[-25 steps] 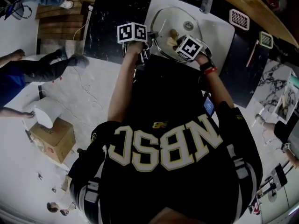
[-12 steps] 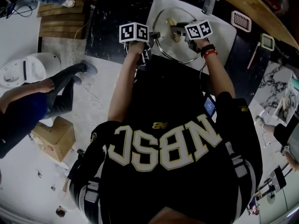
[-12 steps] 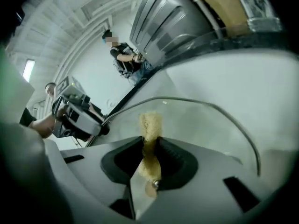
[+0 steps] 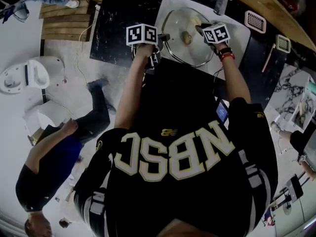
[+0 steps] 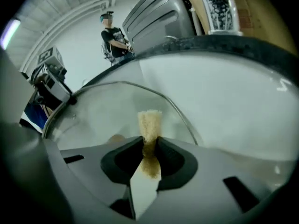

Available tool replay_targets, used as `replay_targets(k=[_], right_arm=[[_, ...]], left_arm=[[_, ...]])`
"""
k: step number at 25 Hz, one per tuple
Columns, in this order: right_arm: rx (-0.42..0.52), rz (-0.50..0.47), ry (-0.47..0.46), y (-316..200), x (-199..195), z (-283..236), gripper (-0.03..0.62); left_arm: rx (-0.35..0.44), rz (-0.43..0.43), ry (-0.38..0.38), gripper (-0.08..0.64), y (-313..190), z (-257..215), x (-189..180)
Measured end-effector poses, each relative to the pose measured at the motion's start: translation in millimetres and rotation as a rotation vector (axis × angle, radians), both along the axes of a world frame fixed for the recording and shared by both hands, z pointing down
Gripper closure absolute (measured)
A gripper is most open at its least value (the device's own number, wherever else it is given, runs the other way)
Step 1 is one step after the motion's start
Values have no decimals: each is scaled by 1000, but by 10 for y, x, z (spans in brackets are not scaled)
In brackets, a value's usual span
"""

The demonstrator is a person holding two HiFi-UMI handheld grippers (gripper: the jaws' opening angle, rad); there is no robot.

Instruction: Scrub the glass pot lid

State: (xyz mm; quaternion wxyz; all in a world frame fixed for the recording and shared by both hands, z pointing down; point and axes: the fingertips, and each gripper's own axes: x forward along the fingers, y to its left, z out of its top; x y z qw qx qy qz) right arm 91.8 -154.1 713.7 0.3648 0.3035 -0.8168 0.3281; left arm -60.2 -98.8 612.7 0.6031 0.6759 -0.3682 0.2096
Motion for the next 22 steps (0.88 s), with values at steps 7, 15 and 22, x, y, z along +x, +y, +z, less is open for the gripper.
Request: replay_targets(k=[7,15,22], right_arm=[[-100,-197,229,589,321,57,502],[-153,-292,144,1162,-35,-219,502],[-135,-388,105,1214,-512,-455,502]], left_arm=[[4,2,4,460,3,-4,2],[11,5,3,460,7,-9,11],[14,5,-1,460,2,-12,9]])
